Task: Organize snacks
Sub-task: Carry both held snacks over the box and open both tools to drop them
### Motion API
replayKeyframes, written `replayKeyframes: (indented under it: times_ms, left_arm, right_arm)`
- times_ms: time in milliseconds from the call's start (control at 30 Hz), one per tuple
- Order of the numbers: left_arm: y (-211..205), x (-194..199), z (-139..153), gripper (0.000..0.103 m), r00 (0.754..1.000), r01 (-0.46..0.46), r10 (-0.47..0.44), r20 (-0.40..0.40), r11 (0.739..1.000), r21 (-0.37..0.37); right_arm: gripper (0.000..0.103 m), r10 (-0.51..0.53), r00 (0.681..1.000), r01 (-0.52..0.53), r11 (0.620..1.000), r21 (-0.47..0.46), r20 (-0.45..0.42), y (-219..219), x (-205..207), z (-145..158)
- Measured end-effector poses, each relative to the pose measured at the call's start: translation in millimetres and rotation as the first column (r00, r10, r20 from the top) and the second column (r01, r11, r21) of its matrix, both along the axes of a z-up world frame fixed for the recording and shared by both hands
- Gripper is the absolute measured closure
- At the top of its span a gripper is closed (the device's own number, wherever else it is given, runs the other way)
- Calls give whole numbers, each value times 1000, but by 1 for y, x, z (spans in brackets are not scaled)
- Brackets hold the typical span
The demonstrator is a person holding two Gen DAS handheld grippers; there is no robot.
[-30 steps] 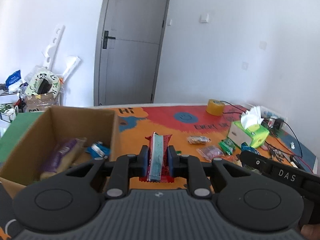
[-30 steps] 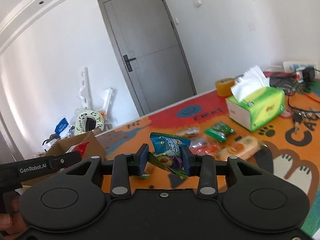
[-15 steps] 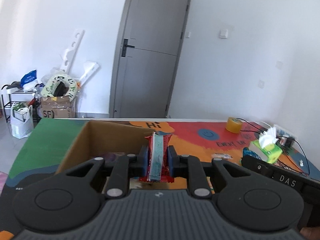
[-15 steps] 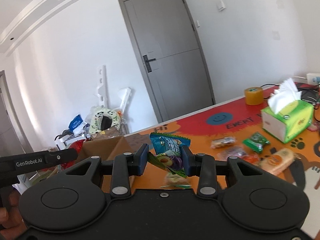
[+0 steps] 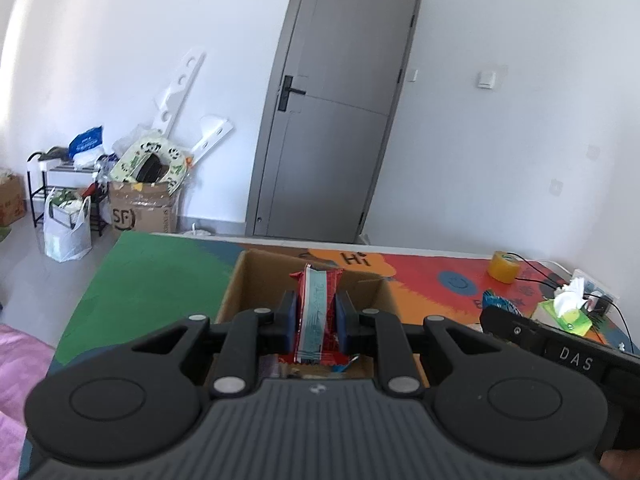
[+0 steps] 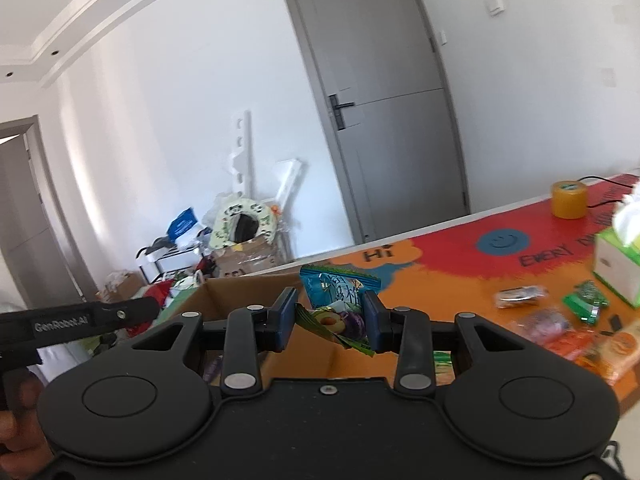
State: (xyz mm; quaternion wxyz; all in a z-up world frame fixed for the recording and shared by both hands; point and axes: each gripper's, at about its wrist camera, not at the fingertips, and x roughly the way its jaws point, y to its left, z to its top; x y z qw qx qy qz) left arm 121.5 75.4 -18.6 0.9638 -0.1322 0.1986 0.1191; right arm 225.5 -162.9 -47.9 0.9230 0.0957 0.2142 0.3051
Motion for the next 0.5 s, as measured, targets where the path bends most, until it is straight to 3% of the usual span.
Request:
replayKeyframes:
  times_ms: [500]
  left_arm:
    - [34, 2, -9, 80, 998, -47, 44, -43, 997, -60]
  right_arm:
    - [67, 99, 995, -100, 995, -15, -24, 47, 4, 3]
